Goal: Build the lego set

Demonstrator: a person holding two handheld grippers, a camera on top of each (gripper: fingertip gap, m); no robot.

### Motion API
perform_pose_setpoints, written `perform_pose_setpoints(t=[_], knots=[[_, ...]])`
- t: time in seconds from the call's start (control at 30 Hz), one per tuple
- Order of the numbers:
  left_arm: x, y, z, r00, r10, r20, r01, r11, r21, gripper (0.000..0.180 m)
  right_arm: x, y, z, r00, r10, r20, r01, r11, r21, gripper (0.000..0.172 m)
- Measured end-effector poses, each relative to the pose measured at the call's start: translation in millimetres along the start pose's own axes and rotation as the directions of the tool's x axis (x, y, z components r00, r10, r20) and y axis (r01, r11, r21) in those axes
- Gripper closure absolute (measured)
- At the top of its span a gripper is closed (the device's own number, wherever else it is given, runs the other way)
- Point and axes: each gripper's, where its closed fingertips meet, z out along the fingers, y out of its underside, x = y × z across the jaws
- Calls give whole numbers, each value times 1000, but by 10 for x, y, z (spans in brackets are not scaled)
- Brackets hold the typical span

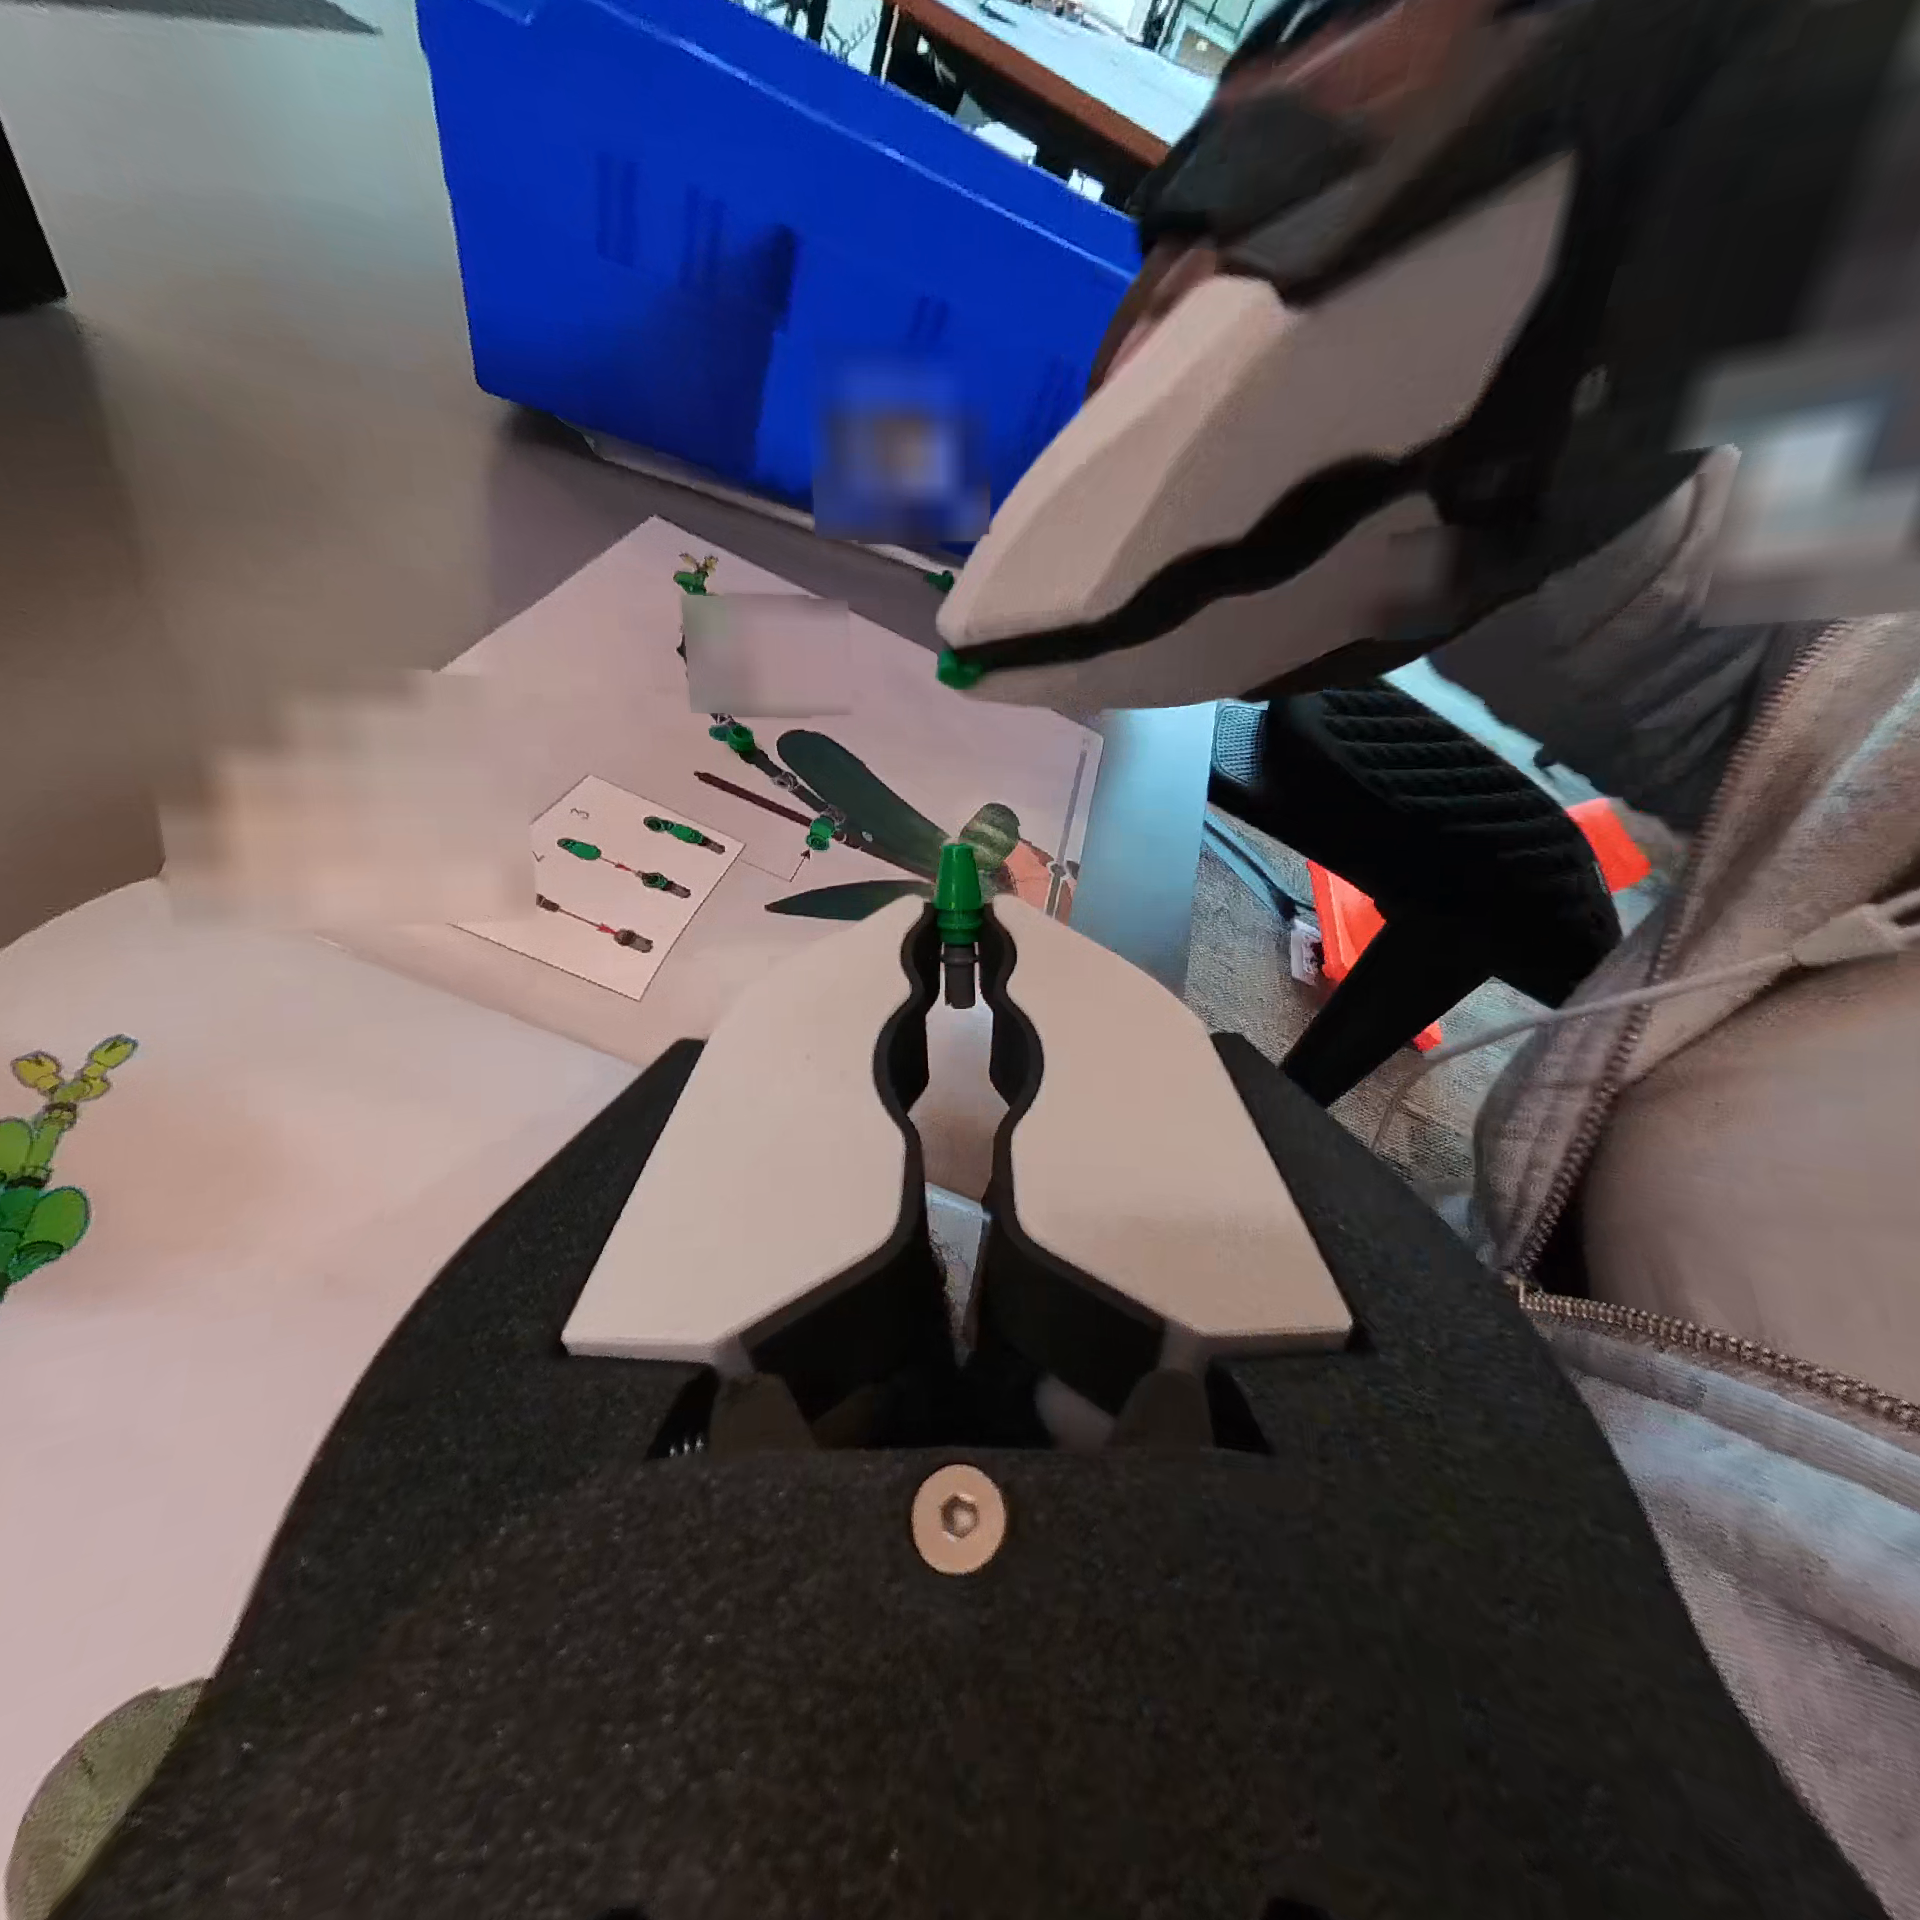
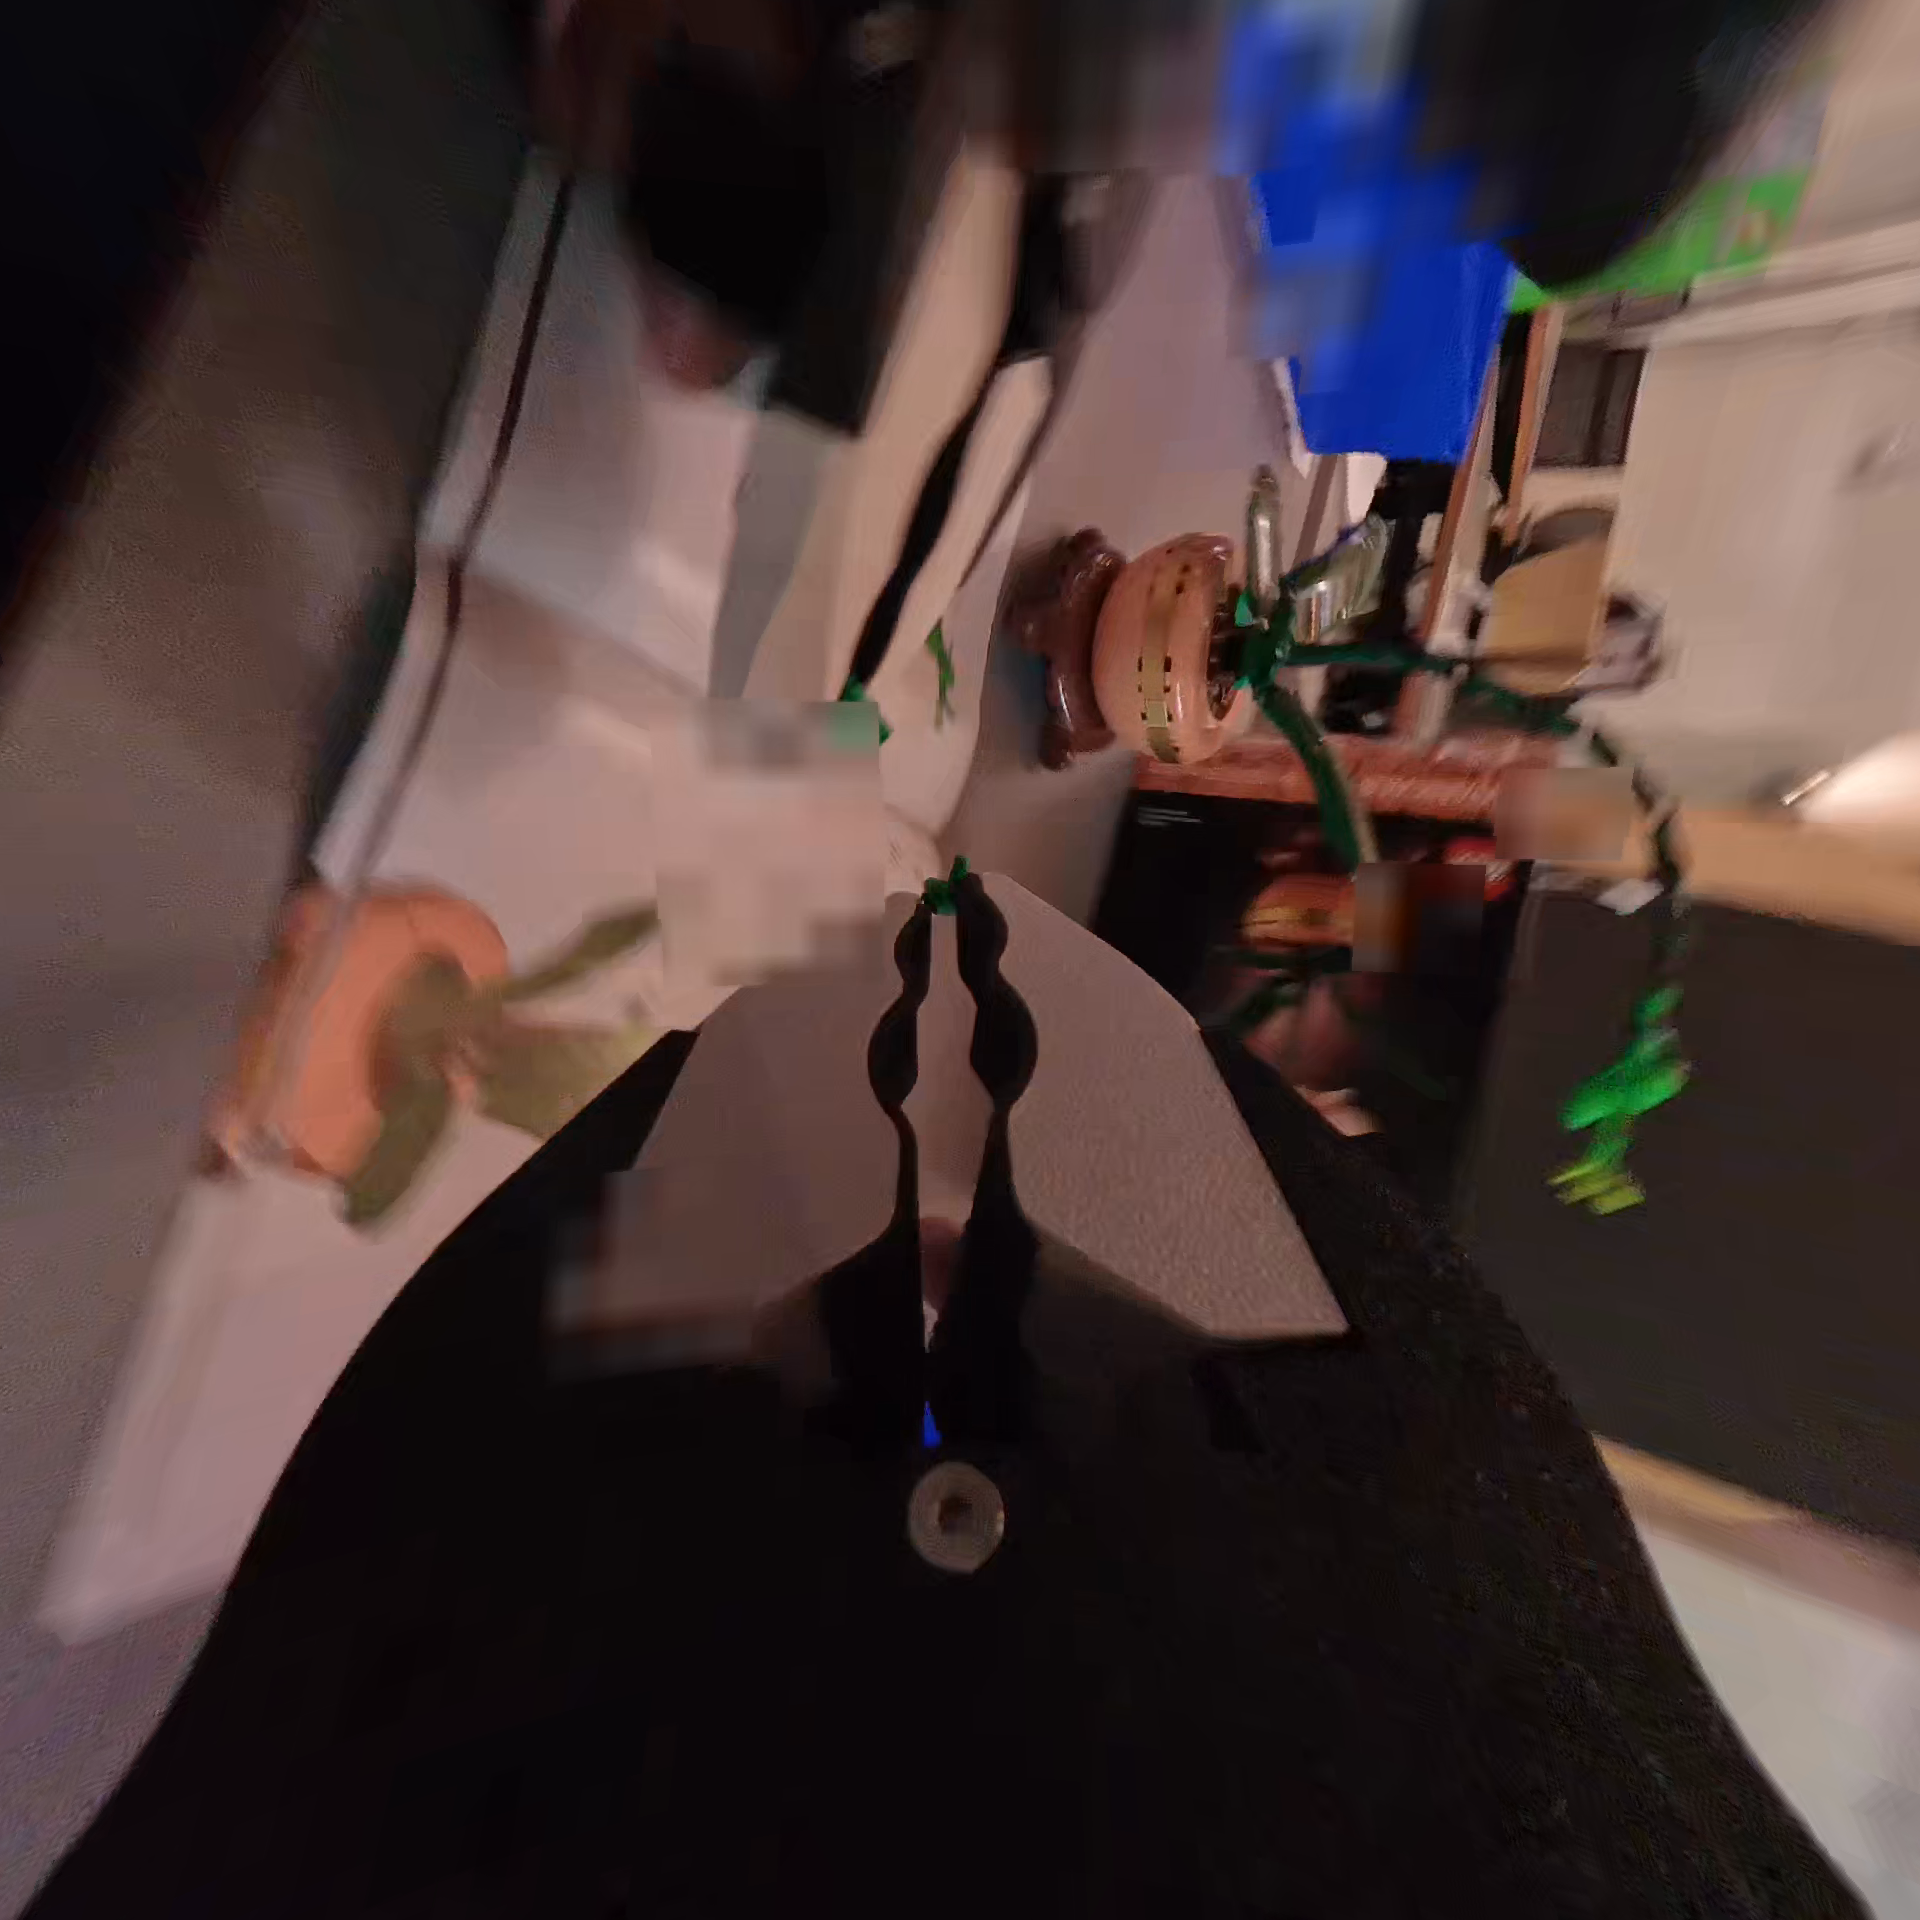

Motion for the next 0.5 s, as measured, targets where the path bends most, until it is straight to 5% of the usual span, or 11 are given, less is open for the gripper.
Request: perform_pose_setpoints(t=[0.07,0.2,0.5], knots=[[-14,22,13,999,-34,-3,34,999,-17,175,-28,-17,38,960,-279,26,280,958,-68,168],[-26,79,37,997,-73,-7,73,995,-64,175,-61,-65,87,865,-489,114,498,865,-61,169],[-21,115,6,994,-114,6,114,991,-68,175,-165,-176,194,768,-605,210,615,788,21,169]])
